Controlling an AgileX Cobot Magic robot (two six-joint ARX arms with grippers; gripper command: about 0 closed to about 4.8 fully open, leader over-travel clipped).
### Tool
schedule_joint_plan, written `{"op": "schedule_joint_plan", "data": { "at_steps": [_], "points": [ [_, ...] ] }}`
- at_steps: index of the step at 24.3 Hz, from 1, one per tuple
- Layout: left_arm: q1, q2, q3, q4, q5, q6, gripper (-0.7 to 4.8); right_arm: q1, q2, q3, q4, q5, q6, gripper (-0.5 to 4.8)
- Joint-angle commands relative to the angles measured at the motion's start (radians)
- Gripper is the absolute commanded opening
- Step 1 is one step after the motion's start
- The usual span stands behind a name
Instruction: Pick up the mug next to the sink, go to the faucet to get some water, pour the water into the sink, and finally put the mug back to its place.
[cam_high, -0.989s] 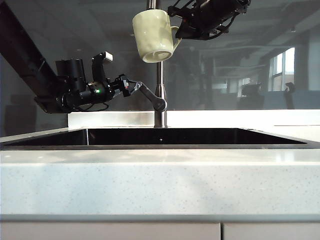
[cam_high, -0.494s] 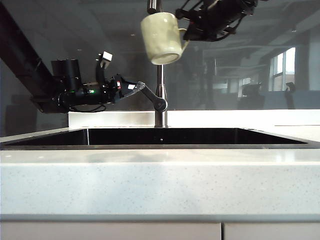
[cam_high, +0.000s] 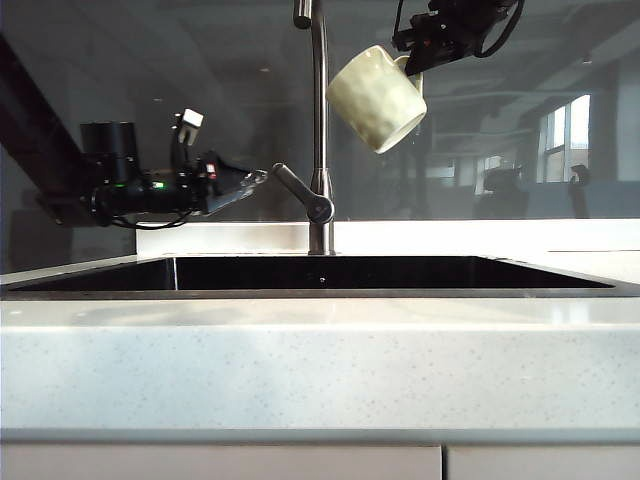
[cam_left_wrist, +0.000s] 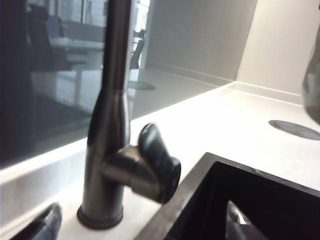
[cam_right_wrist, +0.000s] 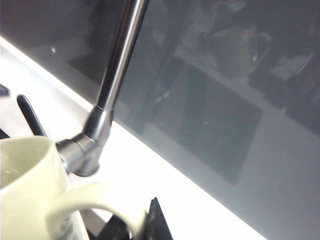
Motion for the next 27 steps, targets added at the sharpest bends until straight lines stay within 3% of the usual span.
{"op": "schedule_joint_plan", "data": {
  "at_steps": [1,11,20,26,27],
  "points": [
    [0.035,-0.008,0.005,0.010,0.077,-0.083,4.22,0.005,-0.027,0.016,0.077,0.028,-0.143,-0.01],
    [0.061,-0.008,0.005,0.019,0.161,-0.141,4.22,0.045,-0.027,0.016,0.060,0.110,-0.541,-0.01],
    [0.060,-0.008,0.005,0.027,0.166,-0.143,4.22,0.101,-0.027,0.016,0.057,0.233,-0.905,-0.02],
    [0.060,-0.008,0.005,0.045,0.167,-0.143,4.22,0.142,-0.027,0.016,0.058,0.262,-1.128,-0.02],
    [0.060,-0.008,0.005,0.045,0.166,-0.143,4.22,0.155,-0.027,0.016,0.058,0.274,-1.208,-0.01]
  ]
}}
